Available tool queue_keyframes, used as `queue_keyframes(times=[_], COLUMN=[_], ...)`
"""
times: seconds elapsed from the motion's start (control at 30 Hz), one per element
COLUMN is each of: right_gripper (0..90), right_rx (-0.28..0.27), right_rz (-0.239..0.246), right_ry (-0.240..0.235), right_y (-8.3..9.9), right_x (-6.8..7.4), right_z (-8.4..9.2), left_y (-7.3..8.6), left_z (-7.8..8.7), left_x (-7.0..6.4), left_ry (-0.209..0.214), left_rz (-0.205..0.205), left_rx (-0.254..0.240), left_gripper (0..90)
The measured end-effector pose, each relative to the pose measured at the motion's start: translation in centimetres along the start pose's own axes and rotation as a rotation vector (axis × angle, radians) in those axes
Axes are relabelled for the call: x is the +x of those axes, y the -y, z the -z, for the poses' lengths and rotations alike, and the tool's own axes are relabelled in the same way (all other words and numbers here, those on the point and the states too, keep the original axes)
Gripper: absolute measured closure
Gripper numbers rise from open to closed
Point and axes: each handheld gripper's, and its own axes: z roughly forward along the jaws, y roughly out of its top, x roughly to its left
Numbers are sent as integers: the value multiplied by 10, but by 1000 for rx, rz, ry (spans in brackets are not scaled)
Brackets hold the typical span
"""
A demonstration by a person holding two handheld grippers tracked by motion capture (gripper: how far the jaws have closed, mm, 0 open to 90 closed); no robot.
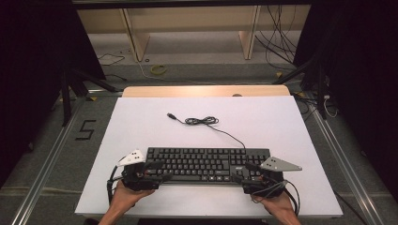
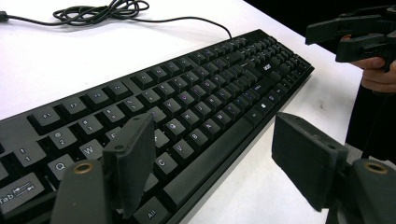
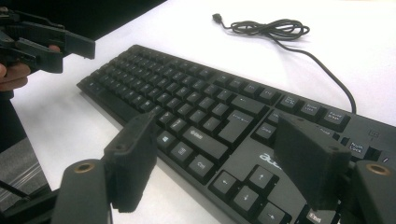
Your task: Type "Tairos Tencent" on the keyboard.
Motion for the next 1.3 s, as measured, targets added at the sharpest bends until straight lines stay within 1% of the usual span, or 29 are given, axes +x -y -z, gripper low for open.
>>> queue_keyframes(times=[0.37, 0.6, 0.67, 0.7, 0.97, 1.03, 1.13, 1.17, 1.2, 1.3], right_gripper=[311, 314, 318, 319, 339, 344, 350, 350, 356, 362], right_rx=[3, 8, 11, 16, 24, 32, 43, 43, 52, 57], right_rz=[1, 1, 7, 12, 19, 15, 27, 27, 30, 30], right_ry=[-5, -15, -20, -22, -35, -43, -57, -57, -62, -69], right_y=[-3, -8, -11, -14, -25, -29, -36, -36, -39, -41], right_x=[2, 3, 5, 6, 7, 8, 12, 12, 13, 15], right_z=[-3, -7, -9, -12, -22, -26, -36, -36, -41, -45], left_y=[0, -2, -2, -2, -3, -3, -3, -3, -3, -3], left_z=[1, 4, 4, 4, 6, 7, 8, 8, 8, 9], left_x=[1, 5, 6, 7, 9, 10, 12, 12, 12, 13], left_ry=[-7, -18, -24, -26, -42, -46, -54, -56, -58, -63], left_rz=[3, 24, 32, 33, 43, 42, 54, 54, 52, 52], left_rx=[-4, -20, -23, -24, -26, -28, -27, -26, -26, -24], left_gripper=[298, 299, 300, 300, 302, 302, 303, 303, 304, 304])
